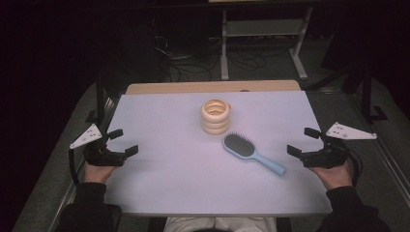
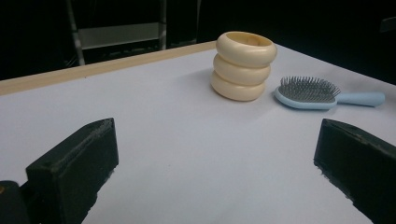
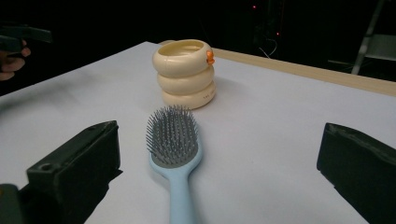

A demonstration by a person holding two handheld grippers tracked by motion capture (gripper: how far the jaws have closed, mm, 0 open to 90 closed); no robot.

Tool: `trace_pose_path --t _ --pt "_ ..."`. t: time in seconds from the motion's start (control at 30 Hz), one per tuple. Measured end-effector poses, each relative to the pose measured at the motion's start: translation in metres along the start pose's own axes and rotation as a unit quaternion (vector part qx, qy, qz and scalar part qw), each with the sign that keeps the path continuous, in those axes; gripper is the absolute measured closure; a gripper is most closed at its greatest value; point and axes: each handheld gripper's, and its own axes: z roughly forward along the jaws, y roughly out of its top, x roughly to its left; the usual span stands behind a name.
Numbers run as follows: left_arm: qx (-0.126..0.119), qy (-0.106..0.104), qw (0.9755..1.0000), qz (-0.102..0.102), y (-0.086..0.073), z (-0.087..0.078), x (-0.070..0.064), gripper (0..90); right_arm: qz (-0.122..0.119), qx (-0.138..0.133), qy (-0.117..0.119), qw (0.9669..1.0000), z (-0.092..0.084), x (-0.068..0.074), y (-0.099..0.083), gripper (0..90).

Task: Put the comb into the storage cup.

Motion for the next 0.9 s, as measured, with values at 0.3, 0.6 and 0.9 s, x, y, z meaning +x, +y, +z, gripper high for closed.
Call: trace_pose_path --t 0.3,0.6,0.9 --pt "0.001 0.002 1.0000 -0.002 -0.001 0.000 0.000 0.0 -0.005 0.004 -0.007 1.0000 -0.001 0.000 0.002 0.0" --pt "0.004 0.004 1.0000 -0.005 -0.003 0.002 0.000 0.0 -0.012 0.021 -0.003 0.9997 0.002 0.002 0.006 0.0" --pt "0.000 0.008 0.9999 -0.008 -0.003 0.000 0.001 0.0 -0.023 0.057 0.007 0.9981 0.010 0.007 0.009 0.0"
